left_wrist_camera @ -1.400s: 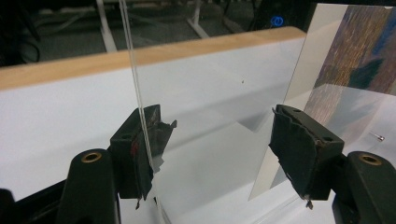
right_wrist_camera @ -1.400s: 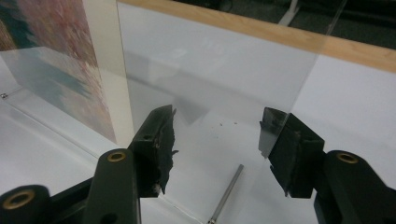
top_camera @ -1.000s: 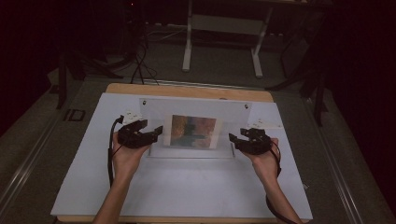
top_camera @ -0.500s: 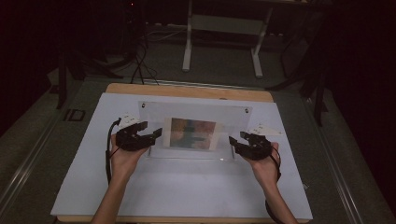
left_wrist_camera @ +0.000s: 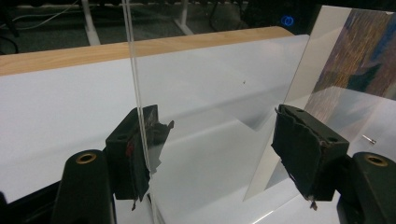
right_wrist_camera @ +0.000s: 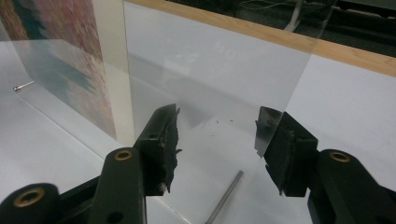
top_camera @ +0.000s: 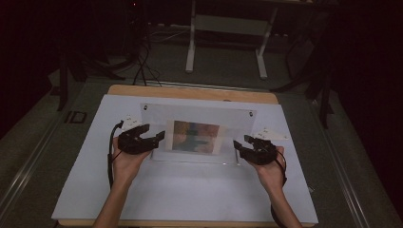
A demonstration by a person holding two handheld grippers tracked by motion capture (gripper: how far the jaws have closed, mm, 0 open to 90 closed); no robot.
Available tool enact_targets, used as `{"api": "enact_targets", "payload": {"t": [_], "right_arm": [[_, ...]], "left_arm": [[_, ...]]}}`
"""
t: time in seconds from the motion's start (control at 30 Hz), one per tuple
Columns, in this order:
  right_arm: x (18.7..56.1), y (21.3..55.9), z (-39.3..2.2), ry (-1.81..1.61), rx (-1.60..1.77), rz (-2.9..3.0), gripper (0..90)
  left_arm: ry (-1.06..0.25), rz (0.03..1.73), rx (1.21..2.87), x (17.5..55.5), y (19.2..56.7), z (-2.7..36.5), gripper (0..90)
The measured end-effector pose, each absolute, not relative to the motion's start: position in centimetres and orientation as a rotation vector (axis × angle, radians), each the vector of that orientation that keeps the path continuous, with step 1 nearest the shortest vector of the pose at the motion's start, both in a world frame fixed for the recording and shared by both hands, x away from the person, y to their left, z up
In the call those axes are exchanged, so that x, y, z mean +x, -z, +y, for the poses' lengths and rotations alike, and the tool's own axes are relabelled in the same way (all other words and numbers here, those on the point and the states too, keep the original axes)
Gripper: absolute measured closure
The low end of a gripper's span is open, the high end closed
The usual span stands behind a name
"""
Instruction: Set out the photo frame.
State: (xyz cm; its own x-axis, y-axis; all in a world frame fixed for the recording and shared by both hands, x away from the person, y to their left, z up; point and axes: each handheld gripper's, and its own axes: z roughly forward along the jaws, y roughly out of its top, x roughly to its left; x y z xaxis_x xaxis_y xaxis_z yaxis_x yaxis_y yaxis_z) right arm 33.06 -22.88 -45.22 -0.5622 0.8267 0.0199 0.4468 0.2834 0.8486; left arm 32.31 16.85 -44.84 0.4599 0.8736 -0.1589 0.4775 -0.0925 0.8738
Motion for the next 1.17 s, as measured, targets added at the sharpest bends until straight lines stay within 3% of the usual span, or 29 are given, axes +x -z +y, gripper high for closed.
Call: {"api": "enact_targets", "payload": {"t": [0.7,1.17], "right_arm": [[33.3,46.0,-23.7,-1.205,1.166,2.162,43.1],[32.8,45.1,-27.4,-1.246,1.167,2.238,38.2]], "left_arm": [[-0.467,1.165,1.703,32.2,45.0,17.2,28.0],[-0.479,1.224,1.629,30.0,44.3,21.6,29.1]]}}
